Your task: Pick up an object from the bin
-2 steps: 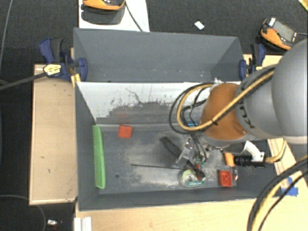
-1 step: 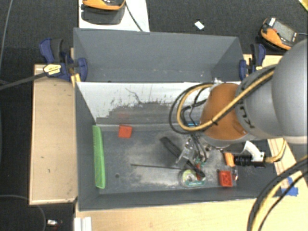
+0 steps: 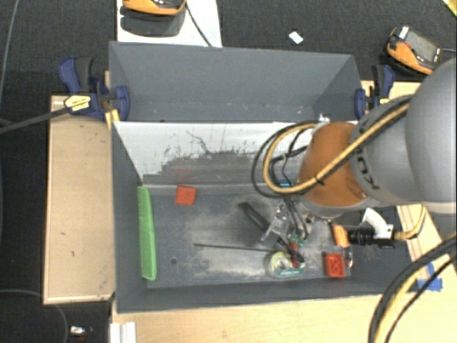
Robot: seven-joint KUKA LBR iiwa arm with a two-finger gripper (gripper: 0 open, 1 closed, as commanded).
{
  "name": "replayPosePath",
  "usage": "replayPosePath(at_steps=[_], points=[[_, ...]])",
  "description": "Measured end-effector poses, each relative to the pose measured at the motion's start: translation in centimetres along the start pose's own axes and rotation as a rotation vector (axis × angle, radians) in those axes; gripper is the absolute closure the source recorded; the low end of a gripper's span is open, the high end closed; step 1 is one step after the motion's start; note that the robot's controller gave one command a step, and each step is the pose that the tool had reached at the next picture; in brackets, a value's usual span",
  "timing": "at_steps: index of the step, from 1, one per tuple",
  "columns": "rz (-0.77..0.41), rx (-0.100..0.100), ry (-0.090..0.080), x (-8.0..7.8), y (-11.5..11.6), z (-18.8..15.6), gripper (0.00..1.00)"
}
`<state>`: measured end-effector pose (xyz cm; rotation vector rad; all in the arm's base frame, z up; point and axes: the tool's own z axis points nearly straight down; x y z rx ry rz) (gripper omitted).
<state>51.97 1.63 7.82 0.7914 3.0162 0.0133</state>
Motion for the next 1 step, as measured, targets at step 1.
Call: replayPosePath(at_steps=[1], points=[[-0.001,0.003,0.006,0.11,-0.08,-2.31,1.00]])
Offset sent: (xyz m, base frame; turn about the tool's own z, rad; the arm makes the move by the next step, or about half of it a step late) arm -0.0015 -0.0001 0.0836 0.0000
